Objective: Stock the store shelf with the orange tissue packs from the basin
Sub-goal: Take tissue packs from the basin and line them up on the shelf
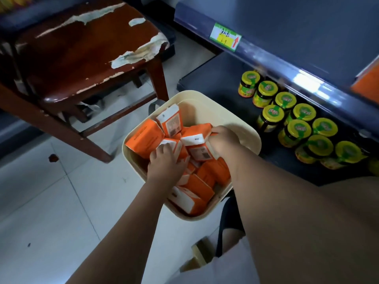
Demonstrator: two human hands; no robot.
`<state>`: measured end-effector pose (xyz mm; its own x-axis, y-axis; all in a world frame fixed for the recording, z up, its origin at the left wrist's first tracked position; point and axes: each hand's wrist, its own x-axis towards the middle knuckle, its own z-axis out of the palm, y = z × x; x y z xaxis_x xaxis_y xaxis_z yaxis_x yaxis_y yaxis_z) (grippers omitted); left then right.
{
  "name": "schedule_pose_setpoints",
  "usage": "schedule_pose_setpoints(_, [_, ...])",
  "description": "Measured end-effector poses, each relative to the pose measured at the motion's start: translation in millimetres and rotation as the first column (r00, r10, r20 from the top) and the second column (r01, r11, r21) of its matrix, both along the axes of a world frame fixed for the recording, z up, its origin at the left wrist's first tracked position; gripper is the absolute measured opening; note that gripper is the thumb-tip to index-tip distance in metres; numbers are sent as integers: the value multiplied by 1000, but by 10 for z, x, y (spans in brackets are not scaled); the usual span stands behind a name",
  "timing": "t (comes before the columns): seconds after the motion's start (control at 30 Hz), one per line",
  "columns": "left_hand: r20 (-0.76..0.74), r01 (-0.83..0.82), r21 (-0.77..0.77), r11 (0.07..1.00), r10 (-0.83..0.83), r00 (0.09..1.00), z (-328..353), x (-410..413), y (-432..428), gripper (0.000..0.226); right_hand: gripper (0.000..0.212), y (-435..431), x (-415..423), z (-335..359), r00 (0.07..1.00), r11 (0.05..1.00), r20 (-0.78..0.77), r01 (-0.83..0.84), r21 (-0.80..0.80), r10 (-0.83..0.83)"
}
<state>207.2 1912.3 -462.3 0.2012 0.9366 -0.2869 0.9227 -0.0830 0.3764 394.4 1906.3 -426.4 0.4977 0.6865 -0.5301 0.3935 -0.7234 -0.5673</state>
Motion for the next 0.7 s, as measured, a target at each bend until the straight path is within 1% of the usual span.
schedule_pose_setpoints(0.03, [-25,-15,-15,1000,14,1000,-38,2,39,89,38,83,18,-123,996,998,-58,61,-27,-62])
schedule_pose_setpoints(0.07, [-49,-23,-28,999,21,999,-79,6,82,94,42,183,60,-329,987,990,-100,123,-65,-129])
schedule_pose_setpoints(0.1, [-71,-23,-35,999,21,997,-114,13,114,99,52,311,148,-693,975,978,-122,172,-114,-186])
schedule_pose_setpoints(0.13, [-90,-25,-34,999,21,996,-146,28,144,103,59,440,234,-1107,965,967,-141,198,-163,-221])
schedule_pose_setpoints(0.17, [-110,-27,-27,999,24,994,-174,42,171,105,59,539,288,-1417,960,959,-157,197,-202,-230])
schedule_pose_setpoints(0.2, [-130,-27,-18,999,24,991,-200,59,196,107,58,601,325,-1605,952,958,-193,198,-208,-239])
schedule_pose_setpoints(0.23, [-150,-21,-6,1000,20,988,-218,73,217,108,58,618,294,-1580,946,957,-211,202,-207,-245])
schedule_pose_setpoints(0.27, [-166,-17,4,1000,17,986,-231,79,237,107,60,587,196,-1380,930,950,-235,236,-205,-282])
schedule_pose_setpoints(0.33, [-169,-33,11,999,34,985,-245,83,293,101,75,464,-78,-698,899,931,-251,328,-163,-360])
schedule_pose_setpoints(0.37, [-159,-54,13,998,55,986,-247,85,322,95,83,443,-184,-468,904,936,-250,319,-146,-347])
schedule_pose_setpoints(0.43, [-132,-81,34,996,85,988,-259,100,370,78,88,458,-301,-215,927,953,-242,252,-165,-287])
schedule_pose_setpoints(0.5, [-96,-84,34,996,87,992,-270,110,399,66,81,471,-369,-118,938,960,-231,222,-170,-258])
schedule_pose_setpoints(0.53, [-81,-81,20,996,83,993,-261,111,404,64,79,485,-373,-138,942,959,-211,230,-165,-263])
schedule_pose_setpoints(0.6, [-60,-66,5,998,66,996,-211,95,395,69,73,509,-353,-145,929,948,-211,272,-164,-303])
schedule_pose_setpoints(0.63, [-48,-65,9,998,65,997,-197,80,392,74,66,524,-323,-135,913,940,-241,294,-175,-330])
schedule_pose_setpoints(0.67, [-18,-73,14,997,73,997,-168,70,385,76,57,532,-287,-132,889,930,-281,322,-180,-362])
schedule_pose_setpoints(0.7, [48,-107,26,994,106,993,-143,62,380,73,50,531,-252,-123,869,921,-310,345,-184,-387])
